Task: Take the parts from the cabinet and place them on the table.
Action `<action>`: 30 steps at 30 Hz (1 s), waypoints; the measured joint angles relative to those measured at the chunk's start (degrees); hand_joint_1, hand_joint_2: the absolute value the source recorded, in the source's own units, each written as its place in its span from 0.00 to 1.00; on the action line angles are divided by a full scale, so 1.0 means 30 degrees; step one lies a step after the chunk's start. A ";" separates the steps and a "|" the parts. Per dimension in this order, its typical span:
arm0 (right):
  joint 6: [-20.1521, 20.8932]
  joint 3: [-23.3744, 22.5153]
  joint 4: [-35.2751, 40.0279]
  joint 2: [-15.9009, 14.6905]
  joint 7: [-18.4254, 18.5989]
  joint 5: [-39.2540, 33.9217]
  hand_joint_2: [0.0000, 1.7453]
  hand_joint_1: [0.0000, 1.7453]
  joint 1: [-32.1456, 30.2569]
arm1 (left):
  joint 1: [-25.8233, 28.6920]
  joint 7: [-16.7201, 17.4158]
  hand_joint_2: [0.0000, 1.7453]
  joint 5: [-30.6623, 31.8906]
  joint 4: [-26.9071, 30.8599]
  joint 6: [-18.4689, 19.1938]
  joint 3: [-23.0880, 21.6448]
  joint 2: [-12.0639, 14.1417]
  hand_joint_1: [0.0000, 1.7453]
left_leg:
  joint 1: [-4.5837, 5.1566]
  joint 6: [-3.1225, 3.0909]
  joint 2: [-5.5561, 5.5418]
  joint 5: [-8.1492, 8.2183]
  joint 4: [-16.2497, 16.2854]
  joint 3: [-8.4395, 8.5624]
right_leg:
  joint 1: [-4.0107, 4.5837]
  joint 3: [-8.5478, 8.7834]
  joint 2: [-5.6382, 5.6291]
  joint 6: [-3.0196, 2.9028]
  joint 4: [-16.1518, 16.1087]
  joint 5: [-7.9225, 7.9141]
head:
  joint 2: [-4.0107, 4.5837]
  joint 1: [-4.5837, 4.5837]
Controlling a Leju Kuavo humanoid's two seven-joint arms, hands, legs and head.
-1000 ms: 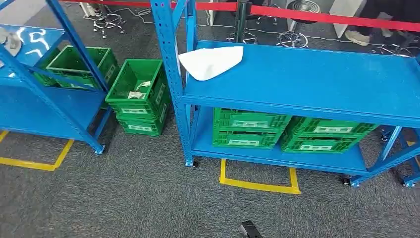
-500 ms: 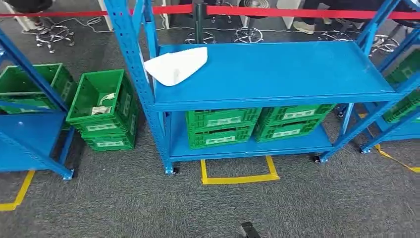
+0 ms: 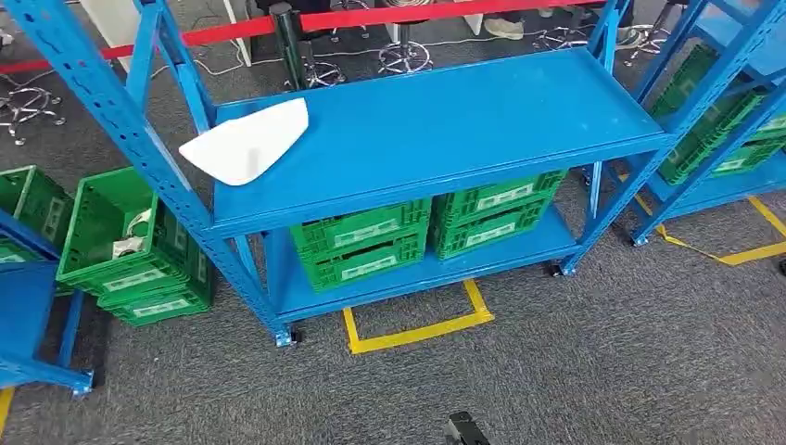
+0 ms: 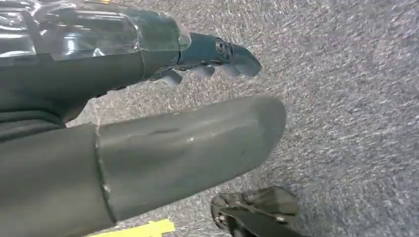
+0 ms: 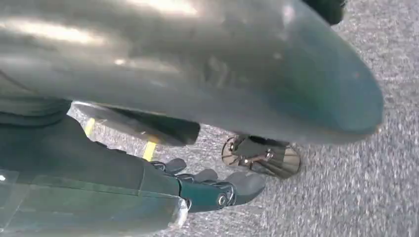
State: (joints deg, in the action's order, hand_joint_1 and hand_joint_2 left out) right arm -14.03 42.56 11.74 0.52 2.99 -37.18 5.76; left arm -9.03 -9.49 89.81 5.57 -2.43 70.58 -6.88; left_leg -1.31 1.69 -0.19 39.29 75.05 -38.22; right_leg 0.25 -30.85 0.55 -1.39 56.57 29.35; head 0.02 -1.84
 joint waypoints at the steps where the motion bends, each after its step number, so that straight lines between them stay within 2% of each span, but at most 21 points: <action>1: 0.0007 0.0007 0.0000 -0.0007 0.0000 -0.0007 1.00 0.00 -0.0036 | 0.0003 0.0035 0.00 -0.0007 0.0000 0.0000 0.0000 0.0000 0.00 | 0.0042 -0.0097 0.0041 -0.0906 -0.0918 0.0244 | 0.0044 0.0155 -0.0086 0.0004 0.0002 0.0096 | 0.0000 0.0007; 2: 0.0007 0.0007 0.0000 -0.0015 0.0000 -0.0007 1.00 0.00 -0.0032 | -0.0011 0.0080 1.00 -0.0007 0.0000 0.0000 0.0000 0.0000 0.00 | 0.0100 -0.0217 0.0050 -0.1896 -0.2258 0.0725 | 0.0085 0.0324 -0.0170 0.0033 0.0007 0.0195 | 0.0000 0.0036; 3: 0.0022 0.0007 0.0000 -0.0007 0.0000 -0.0007 1.00 0.00 -0.0018 | -0.0019 0.0080 1.00 -0.0007 0.0000 -0.0007 0.0000 0.0000 0.00 | 0.0137 -0.0357 0.0045 -0.2955 -0.3827 0.1335 | 0.0124 0.0507 -0.0243 0.0065 0.0007 0.0315 | 0.0000 0.0066; 4: 0.0036 0.0007 0.0000 0.0015 0.0000 -0.0007 1.00 0.00 -0.0029 | -0.0026 0.0087 1.00 -0.0007 0.0007 -0.0007 0.0000 0.0022 0.00 | 0.0229 -0.0562 0.0011 -0.3452 -0.4938 0.1701 | 0.0102 0.0492 -0.0262 0.0113 -0.0003 0.0420 | 0.0000 0.0087; 5: 0.0058 0.0000 0.0000 0.0044 0.0000 -0.0007 1.00 0.00 0.0044 | -0.0051 0.0109 1.00 0.0000 0.0007 -0.0007 0.0000 0.0051 0.00 | 0.0307 -0.0665 -0.0009 -0.3331 -0.5072 0.1816 | 0.0244 0.0536 -0.0287 0.0242 0.0149 0.0521 | 0.0000 0.0029; 6: 0.0058 0.0007 0.0007 0.0000 0.0007 -0.0015 1.00 0.00 0.0070 | -0.0090 0.0124 1.00 0.0000 0.0007 -0.0007 -0.0007 -0.0029 0.00 | 0.0383 -0.0645 0.0001 -0.3109 -0.5453 0.1935 | 0.0098 0.0344 -0.0379 0.0343 0.0172 0.0496 | 0.0000 0.0051; 7: 0.0080 0.0022 0.0007 0.0022 0.0015 -0.0015 1.00 0.00 0.0050 | -0.0077 0.0138 1.00 0.0000 0.0007 -0.0001 -0.0007 0.0000 0.00 | 0.0431 -0.0683 -0.0001 -0.3156 -0.5462 0.1873 | 0.0031 0.0311 -0.0345 0.0412 0.0190 0.0494 | 0.0000 0.0037; 8: 0.0087 0.0022 0.0000 -0.0007 0.0037 -0.0051 1.00 0.00 0.0022 | -0.0039 0.0167 1.00 0.0000 0.0000 0.0000 0.0000 -0.0066 0.00 | 0.0426 -0.0654 -0.0010 -0.3150 -0.5500 0.1888 | 0.0039 0.0327 -0.0350 0.0319 0.0211 0.0548 | 0.0000 0.0036; 9: 0.0088 0.0029 0.0000 -0.0007 0.0058 -0.0058 1.00 0.00 0.0007 | -0.0018 0.0175 1.00 0.0000 0.0007 0.0000 0.0000 -0.0030 0.00 | 0.0429 -0.0645 -0.0017 -0.3143 -0.5504 0.1893 | 0.0032 0.0338 -0.0342 0.0309 0.0202 0.0565 | 0.0000 0.0015; 11: 0.0073 0.0050 0.0000 -0.0007 0.0385 -0.0030 1.00 0.00 0.0035 | -0.0053 0.0348 1.00 0.0000 0.0007 -0.0043 0.0000 -0.0022 0.00 | 0.0463 -0.0660 -0.0016 -0.3125 -0.5502 0.1897 | -0.0009 0.0382 -0.0345 0.0314 0.0127 0.0562 | 0.0000 -0.0029; 15: -0.0285 0.0459 -0.0015 -0.0022 0.1706 0.0634 1.00 0.00 0.0064 | -0.0110 0.1735 1.00 0.0007 0.0007 -0.0707 -0.0051 -0.0102 0.00 | 0.0484 -0.0762 0.0000 -0.3047 -0.5505 0.1963 | -0.0024 0.0484 -0.0346 0.0328 -0.0004 0.0560 | 0.0000 -0.0051; 17: -0.0342 0.0611 -0.0015 -0.0036 0.2084 0.0852 1.00 0.00 0.0065 | -0.0113 0.2039 1.00 0.0015 0.0007 -0.0903 -0.0225 -0.0153 0.00 | 0.0485 -0.0763 0.0000 -0.3046 -0.5504 0.1961 | -0.0024 0.0495 -0.0345 0.0381 -0.0045 0.0532 | 0.0000 -0.0073; 22: -0.0401 0.1108 -0.0015 -0.0036 0.2433 0.1071 1.00 0.00 0.0077 | -0.0177 0.2324 1.00 0.0036 0.0007 -0.1158 -0.0489 -0.0153 0.00 | 0.0490 -0.0777 -0.0001 -0.3043 -0.5500 0.1980 | -0.0024 0.0512 -0.0344 0.0451 -0.0073 0.0498 | 0.0000 -0.0073; 24: -0.0401 0.1302 -0.0015 -0.0036 0.2441 0.1107 1.00 0.00 0.0080 | -0.0179 0.2338 1.00 0.0037 0.0007 -0.1188 -0.0619 -0.0153 0.00 | 0.0486 -0.0781 -0.0001 -0.3046 -0.5497 0.1991 | -0.0024 0.0518 -0.0345 0.0557 -0.0079 0.0507 | 0.0000 -0.0073; 30: -0.0393 0.1443 -0.0015 -0.0036 0.2448 0.1107 1.00 0.00 0.0079 | -0.0181 0.2346 1.00 0.0036 0.0007 -0.1202 -0.0823 -0.0153 0.00 | 0.0466 -0.0781 -0.0005 -0.3048 -0.5516 0.2069 | -0.0019 0.0564 -0.0344 0.0559 -0.0075 0.0510 | 0.0000 -0.0073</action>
State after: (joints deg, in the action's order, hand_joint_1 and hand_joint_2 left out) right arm -15.21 46.88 11.69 0.42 10.34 -33.86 6.00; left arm -9.57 -2.45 89.92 5.60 -6.03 68.11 -7.34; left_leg 0.09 -0.65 -0.20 30.15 58.50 -32.01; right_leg 0.19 -29.15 -0.48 0.29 56.35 30.88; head 0.02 -2.05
